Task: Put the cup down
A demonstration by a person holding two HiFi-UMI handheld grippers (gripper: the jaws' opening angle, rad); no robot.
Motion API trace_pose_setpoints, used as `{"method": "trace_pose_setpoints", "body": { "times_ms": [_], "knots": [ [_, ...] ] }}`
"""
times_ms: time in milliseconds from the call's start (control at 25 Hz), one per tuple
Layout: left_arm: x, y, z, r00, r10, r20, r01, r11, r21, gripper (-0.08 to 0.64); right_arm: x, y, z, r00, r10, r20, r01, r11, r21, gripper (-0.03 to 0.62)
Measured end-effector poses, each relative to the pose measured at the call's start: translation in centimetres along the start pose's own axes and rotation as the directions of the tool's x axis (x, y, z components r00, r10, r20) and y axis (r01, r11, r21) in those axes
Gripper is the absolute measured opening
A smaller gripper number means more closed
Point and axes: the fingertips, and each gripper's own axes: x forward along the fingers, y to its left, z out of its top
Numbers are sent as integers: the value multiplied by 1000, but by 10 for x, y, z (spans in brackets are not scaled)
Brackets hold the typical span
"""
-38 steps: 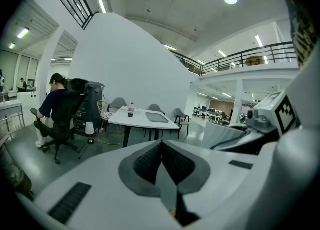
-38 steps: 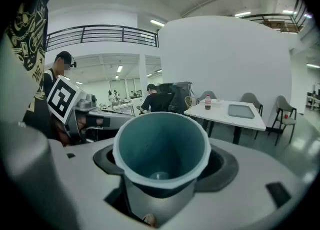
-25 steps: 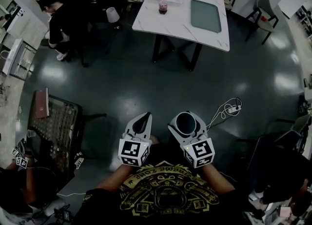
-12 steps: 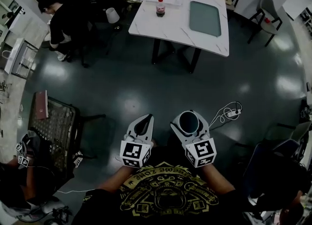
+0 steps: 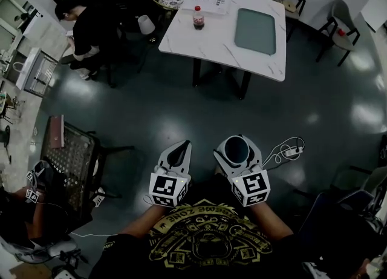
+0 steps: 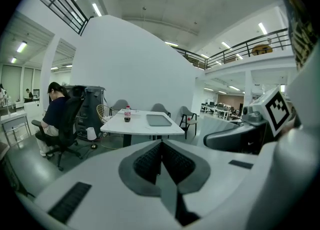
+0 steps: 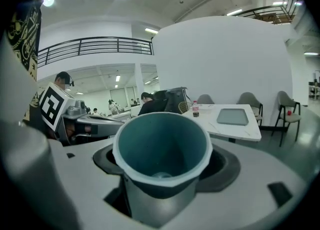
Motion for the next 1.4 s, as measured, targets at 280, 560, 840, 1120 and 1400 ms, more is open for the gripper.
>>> {"method": "trace_pose_setpoints", "body": {
  "times_ms": [280,560,840,1120,1400],
  "knots": [
    [38,-29,12,1000,-26,-15,27,998,49,11,-11,-42,9,998,-24,50,24,1000,-10,376],
    [65,-56,24,998,-61,5,61,995,76,11,-22,-71,15,996,-55,72,56,998,-4,376],
    [77,-66,23,997,-76,-8,76,994,75,11,-29,-84,9,995,-65,73,65,998,3,376],
    [93,-63,21,993,-116,-16,116,991,63,11,-21,-90,8,994,-94,54,94,996,2,376],
    [136,-52,33,982,-190,-20,191,980,60,11,-1,-116,17,984,-176,36,175,984,9,376]
  ]
}}
